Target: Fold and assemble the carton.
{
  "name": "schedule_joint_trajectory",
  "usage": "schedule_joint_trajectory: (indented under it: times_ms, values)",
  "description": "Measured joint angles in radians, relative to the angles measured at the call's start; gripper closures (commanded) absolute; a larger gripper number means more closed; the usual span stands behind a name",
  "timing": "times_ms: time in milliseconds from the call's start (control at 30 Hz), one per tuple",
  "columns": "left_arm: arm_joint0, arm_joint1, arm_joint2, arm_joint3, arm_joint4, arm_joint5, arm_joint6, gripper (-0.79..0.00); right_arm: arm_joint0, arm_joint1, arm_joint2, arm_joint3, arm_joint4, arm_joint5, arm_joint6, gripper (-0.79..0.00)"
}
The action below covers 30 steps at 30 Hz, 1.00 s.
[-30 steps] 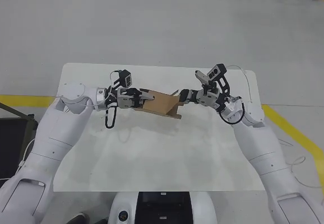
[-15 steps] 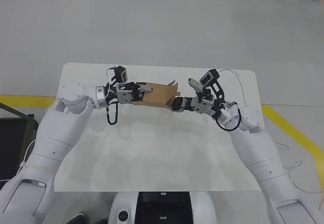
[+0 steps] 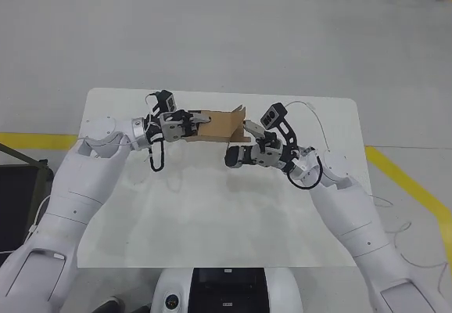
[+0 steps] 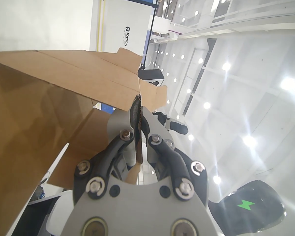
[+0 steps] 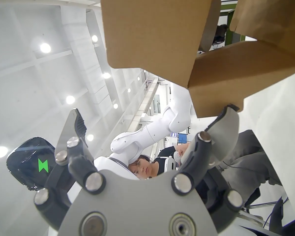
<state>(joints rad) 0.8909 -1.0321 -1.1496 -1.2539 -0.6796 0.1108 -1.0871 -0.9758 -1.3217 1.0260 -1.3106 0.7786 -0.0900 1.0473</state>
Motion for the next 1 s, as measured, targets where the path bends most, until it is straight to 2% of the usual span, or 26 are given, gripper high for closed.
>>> schedule_joint_trajectory:
  times_ms: [200, 533, 1000]
  values:
    - [-0.013, 0.001, -0.013, 0.041, -0.03, 0.037, -0.05, 0.0, -0.003, 0.003, 0.02, -0.002, -0.011, -0.013, -0.001, -0.785]
    - [-0.068, 0.004, -0.045, 0.16, -0.103, 0.079, -0.172, 0.0, -0.073, 0.046, 0.161, -0.005, -0.126, 0.01, -0.049, -0.785]
    - [-0.084, -0.002, -0.033, 0.107, -0.16, 0.115, -0.269, 0.0, -0.037, 0.027, 0.079, 0.119, -0.165, -0.009, -0.091, -0.785]
